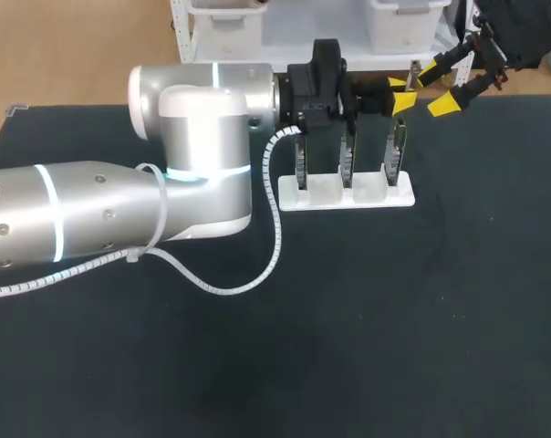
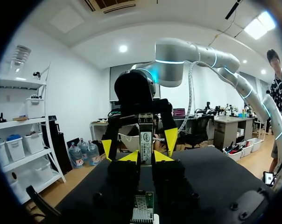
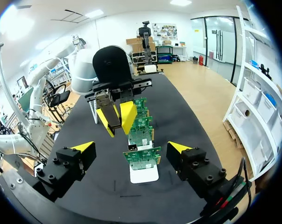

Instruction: Pick up the optical module with the left hand, and insert it into the network port with the right hand.

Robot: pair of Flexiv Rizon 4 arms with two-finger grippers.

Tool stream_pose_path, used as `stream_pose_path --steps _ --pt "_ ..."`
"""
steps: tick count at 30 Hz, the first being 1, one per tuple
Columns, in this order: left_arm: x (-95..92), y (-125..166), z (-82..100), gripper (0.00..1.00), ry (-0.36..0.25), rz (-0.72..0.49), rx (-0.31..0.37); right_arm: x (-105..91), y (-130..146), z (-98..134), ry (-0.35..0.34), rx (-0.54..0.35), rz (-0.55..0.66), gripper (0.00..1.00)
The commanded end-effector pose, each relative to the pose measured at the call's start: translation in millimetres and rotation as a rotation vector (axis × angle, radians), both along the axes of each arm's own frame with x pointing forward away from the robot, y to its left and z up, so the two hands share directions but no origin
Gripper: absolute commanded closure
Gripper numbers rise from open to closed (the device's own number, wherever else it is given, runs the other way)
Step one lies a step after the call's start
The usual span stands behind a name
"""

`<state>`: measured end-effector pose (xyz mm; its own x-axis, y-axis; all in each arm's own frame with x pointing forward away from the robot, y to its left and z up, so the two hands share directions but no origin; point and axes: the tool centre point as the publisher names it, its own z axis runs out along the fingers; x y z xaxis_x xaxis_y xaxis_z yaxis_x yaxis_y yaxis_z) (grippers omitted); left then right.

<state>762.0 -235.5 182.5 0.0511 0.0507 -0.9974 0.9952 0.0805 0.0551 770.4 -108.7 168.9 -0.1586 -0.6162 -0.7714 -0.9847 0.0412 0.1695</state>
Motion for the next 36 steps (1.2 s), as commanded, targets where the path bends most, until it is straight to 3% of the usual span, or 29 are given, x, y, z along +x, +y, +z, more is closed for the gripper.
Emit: stream_pose_path --steps 1,36 --pt "5.3 -2.4 -1.5 1.00 0.003 -0.012 0.002 -1.1 0.0 -0.1 -0.002 0.000 -0.002 0.00" --pt "5.6 -0.6 -5.4 1.00 0.020 -0.015 0.018 -1.1 0.0 -0.1 -0.002 0.000 -0.002 0.00"
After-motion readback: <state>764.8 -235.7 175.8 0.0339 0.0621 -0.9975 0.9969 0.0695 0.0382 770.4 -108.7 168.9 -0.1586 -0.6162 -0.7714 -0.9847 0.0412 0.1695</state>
